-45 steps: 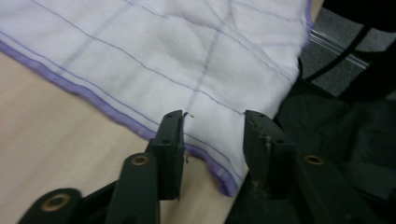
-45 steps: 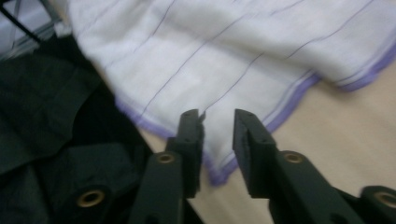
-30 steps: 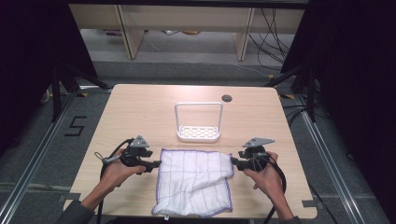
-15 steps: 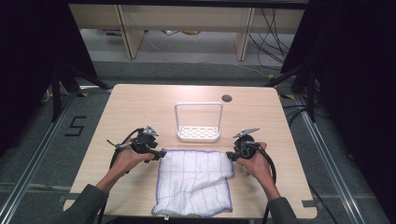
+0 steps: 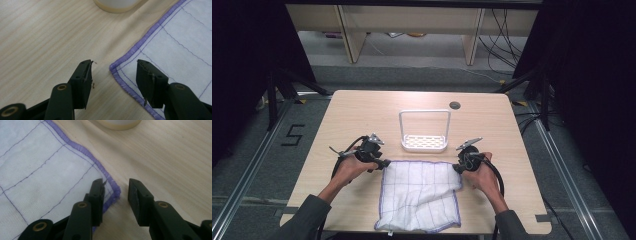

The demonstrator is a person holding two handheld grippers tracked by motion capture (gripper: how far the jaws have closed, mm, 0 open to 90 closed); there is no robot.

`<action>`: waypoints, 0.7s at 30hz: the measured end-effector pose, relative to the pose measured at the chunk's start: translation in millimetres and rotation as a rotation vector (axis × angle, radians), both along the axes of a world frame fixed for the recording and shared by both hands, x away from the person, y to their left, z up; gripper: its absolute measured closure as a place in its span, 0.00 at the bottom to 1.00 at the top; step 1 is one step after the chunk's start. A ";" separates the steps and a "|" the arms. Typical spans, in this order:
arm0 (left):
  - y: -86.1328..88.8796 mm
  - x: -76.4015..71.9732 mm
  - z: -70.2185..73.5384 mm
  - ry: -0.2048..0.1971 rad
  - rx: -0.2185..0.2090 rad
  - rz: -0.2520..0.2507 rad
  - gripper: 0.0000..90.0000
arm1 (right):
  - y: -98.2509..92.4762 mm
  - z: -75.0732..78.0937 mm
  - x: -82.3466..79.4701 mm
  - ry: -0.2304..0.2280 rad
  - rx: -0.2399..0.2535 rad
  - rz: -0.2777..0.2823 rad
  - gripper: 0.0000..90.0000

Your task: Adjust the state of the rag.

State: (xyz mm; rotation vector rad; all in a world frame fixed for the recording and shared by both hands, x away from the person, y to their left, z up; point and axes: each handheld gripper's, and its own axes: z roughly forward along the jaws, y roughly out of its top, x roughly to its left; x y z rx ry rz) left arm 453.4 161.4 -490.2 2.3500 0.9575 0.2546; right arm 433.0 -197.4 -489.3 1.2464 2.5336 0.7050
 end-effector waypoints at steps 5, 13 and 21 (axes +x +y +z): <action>-4.6 3.3 -2.9 0.012 0.006 -0.006 0.52 | -3.4 -0.8 2.8 0.035 0.053 -0.016 0.78; -7.9 5.9 -7.0 0.023 0.010 -0.033 0.65 | 0.6 0.1 6.1 0.061 0.043 0.010 0.94; -4.0 5.2 -2.8 0.008 -0.044 -0.049 0.98 | 1.3 1.9 7.0 0.007 0.019 0.063 0.99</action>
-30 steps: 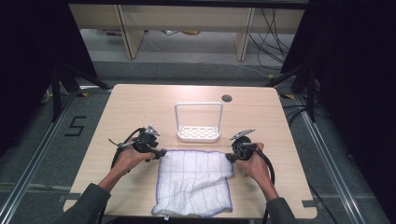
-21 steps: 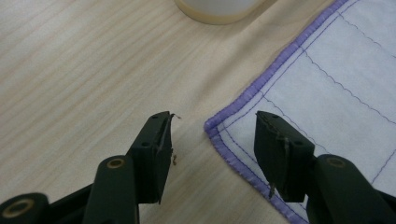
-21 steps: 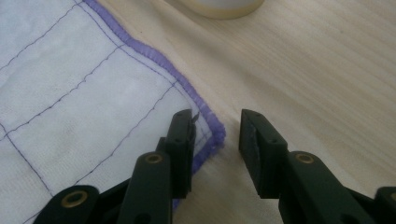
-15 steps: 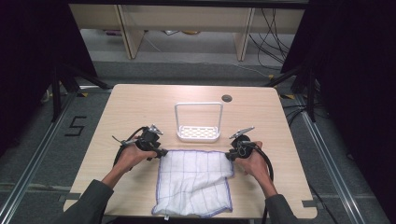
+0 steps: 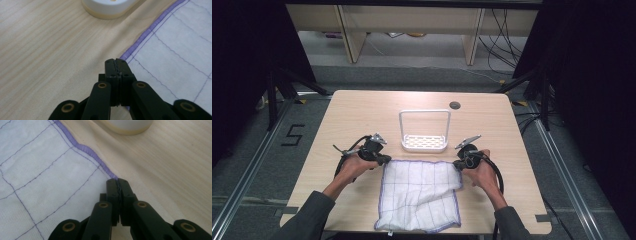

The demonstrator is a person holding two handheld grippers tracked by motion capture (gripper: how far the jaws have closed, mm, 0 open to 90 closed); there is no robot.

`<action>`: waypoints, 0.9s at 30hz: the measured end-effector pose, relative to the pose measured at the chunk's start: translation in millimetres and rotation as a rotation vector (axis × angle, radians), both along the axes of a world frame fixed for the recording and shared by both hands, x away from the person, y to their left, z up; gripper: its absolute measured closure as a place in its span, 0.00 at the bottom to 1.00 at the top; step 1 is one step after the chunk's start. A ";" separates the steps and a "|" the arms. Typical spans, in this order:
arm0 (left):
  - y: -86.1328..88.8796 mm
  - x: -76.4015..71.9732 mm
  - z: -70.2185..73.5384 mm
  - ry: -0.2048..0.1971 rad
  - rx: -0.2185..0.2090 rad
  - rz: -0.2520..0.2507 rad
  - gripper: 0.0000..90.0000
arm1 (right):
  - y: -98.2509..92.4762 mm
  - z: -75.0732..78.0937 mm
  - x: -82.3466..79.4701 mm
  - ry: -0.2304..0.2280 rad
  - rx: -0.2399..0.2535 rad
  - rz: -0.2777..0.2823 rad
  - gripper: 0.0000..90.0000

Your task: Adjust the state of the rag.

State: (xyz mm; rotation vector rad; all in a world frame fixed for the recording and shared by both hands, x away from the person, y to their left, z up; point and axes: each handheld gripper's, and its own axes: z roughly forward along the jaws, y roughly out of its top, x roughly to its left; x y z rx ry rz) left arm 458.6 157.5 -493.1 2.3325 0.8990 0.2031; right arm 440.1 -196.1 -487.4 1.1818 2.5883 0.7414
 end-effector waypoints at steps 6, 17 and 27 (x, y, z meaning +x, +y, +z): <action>2.8 -3.0 6.7 -0.025 -0.021 0.005 0.99 | -4.1 11.2 -0.5 -0.026 0.024 0.006 0.99; 3.7 -11.0 29.0 -0.092 -0.034 -0.011 0.99 | -2.1 28.0 -0.3 -0.060 0.038 0.014 0.99; 13.3 -28.0 68.3 -0.182 -0.119 -0.015 0.99 | -5.1 69.7 -12.4 -0.172 0.106 0.027 1.00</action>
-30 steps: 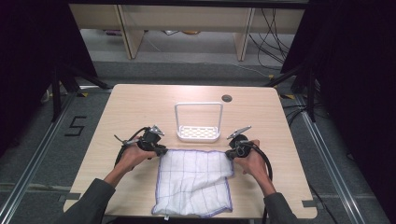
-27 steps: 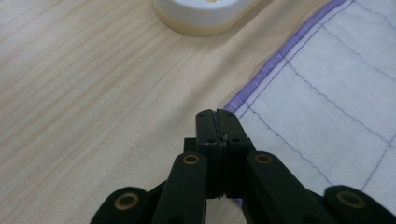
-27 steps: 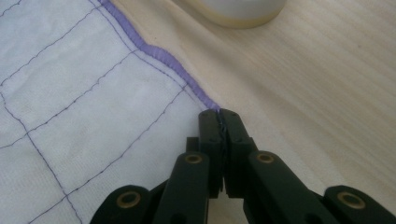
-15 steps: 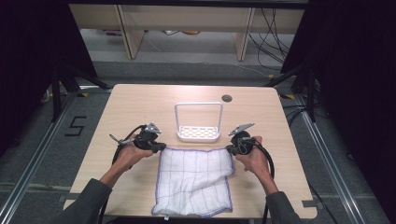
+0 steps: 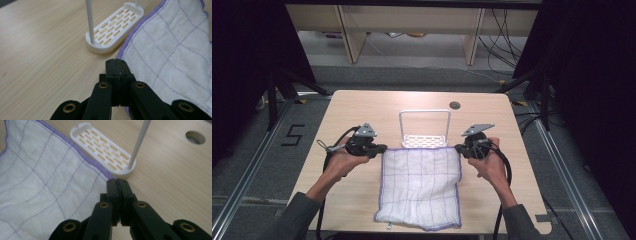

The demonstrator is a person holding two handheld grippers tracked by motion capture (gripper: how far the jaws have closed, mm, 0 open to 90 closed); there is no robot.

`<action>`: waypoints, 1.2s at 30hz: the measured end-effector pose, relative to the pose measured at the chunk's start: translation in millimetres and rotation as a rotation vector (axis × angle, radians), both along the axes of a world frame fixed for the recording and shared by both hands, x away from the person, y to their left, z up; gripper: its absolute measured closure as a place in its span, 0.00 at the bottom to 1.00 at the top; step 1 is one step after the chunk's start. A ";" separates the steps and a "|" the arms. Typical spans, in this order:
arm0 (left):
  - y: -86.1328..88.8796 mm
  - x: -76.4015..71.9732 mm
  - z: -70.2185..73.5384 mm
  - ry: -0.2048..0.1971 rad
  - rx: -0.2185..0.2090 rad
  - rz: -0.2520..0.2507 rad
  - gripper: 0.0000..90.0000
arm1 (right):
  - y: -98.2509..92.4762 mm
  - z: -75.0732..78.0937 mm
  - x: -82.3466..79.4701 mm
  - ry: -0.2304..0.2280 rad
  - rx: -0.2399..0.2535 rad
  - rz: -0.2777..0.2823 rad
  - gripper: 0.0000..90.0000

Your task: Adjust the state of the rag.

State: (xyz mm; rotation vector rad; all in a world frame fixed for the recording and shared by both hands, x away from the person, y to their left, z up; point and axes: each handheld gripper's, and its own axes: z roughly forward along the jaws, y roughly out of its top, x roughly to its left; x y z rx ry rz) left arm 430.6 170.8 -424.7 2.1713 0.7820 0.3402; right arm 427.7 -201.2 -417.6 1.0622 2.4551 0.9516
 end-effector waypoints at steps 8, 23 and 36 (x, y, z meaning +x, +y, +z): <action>6.0 -9.4 32.7 -0.088 -0.042 0.004 0.99 | -3.2 36.6 -10.2 -0.128 0.032 0.023 1.00; 8.8 -42.8 29.9 -0.136 -0.052 -0.082 0.99 | 0.7 37.9 -32.9 -0.192 0.058 0.083 1.00; 25.7 -108.9 -26.5 -0.013 -0.065 -0.174 0.99 | -11.9 2.9 -105.1 -0.151 0.063 0.122 0.99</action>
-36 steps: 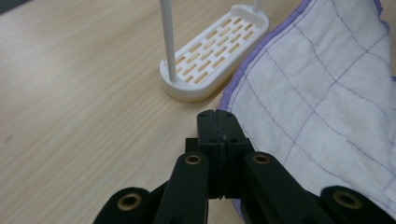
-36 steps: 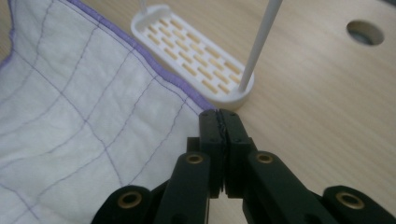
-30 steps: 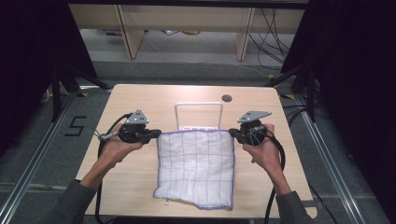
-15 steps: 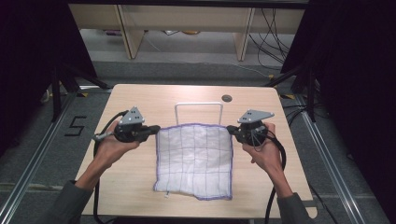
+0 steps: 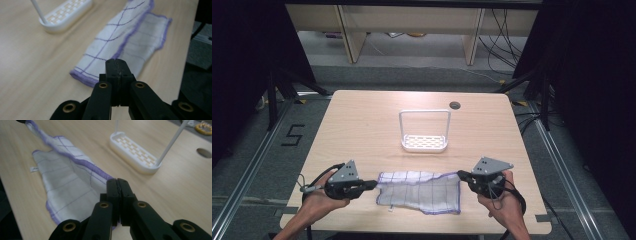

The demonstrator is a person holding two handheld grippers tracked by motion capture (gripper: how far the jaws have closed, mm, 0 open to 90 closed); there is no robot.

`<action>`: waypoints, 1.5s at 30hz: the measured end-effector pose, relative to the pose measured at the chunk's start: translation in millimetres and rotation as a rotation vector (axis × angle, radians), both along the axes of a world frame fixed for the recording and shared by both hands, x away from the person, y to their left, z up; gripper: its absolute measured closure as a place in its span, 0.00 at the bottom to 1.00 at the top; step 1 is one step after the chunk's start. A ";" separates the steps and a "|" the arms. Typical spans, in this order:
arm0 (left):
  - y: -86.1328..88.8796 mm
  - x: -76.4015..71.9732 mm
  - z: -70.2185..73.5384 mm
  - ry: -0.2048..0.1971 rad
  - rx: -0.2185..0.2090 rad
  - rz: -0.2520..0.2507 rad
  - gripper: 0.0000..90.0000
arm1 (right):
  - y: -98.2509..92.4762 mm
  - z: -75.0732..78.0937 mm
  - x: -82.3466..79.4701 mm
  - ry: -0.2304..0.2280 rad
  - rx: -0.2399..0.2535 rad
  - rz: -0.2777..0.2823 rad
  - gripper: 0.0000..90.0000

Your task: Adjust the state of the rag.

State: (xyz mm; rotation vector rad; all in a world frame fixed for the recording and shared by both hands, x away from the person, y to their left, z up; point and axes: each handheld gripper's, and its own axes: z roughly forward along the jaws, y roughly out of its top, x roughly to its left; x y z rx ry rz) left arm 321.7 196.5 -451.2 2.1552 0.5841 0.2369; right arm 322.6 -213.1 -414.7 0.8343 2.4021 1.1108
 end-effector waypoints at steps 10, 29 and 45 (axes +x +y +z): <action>-4.2 -12.3 -30.8 0.042 0.075 -0.044 0.99 | 2.5 -39.9 -27.3 0.105 -0.037 0.043 0.99; -8.1 -21.3 -44.8 0.072 0.122 -0.045 0.85 | -3.5 -73.1 -43.4 0.249 -0.056 0.067 0.82; -14.3 40.3 -14.4 0.056 0.094 0.069 0.51 | -4.9 -49.7 -19.1 0.164 0.009 -0.118 0.52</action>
